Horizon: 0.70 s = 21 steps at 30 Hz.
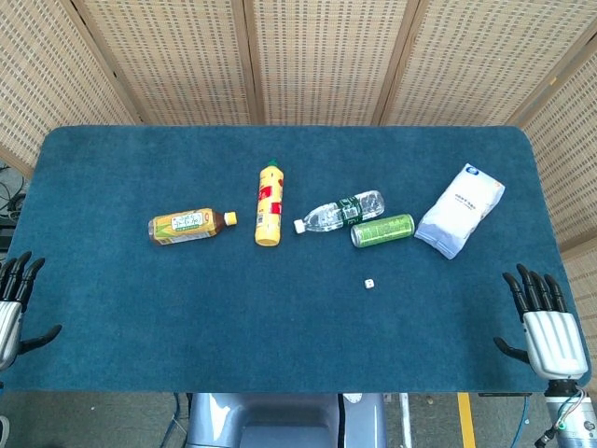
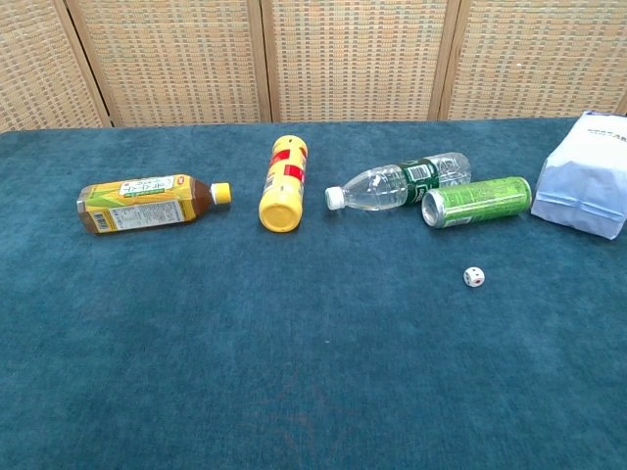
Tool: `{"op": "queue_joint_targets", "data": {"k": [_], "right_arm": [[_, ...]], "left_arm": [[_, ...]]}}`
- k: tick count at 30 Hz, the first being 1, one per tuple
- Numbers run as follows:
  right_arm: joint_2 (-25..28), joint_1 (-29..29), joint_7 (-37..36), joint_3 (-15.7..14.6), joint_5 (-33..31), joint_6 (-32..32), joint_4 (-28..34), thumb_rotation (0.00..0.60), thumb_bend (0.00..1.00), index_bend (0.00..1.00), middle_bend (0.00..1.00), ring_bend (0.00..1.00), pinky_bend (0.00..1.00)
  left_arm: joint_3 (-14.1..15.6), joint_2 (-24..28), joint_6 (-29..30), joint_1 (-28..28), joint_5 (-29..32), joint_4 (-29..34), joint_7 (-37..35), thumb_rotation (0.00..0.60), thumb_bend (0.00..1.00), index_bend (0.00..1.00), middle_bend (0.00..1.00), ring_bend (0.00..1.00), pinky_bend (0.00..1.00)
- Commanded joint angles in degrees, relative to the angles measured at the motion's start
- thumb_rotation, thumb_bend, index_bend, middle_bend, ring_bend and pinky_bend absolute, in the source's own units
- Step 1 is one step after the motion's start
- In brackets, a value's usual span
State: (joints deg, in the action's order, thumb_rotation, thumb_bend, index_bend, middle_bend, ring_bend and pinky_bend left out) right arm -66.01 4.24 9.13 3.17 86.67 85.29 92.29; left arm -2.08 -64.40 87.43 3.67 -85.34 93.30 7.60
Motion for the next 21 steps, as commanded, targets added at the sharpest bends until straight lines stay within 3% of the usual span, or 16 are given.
{"op": "queue_joint_targets", "data": {"k": [1, 21], "right_arm": [[-0.1, 0.0, 0.0, 0.0, 0.0, 0.0, -0.1, 0.600, 0.13, 0.05, 0.00, 0.00, 0.00], [-0.4, 0.2, 0.4, 0.3, 0.5, 0.5, 0.2, 0.600, 0.13, 0.07, 0.00, 0.00, 0.00]], "left_arm": [[0.0, 0.0, -0.1, 0.0, 0.0, 0.0, 0.1, 0.600, 0.13, 0.00, 0.00, 0.00, 0.00], [0.1, 0.0, -0.5, 0.0, -0.1, 0.3, 0.5, 0.600, 0.13, 0.00, 0.00, 0.00, 0.00]]}}
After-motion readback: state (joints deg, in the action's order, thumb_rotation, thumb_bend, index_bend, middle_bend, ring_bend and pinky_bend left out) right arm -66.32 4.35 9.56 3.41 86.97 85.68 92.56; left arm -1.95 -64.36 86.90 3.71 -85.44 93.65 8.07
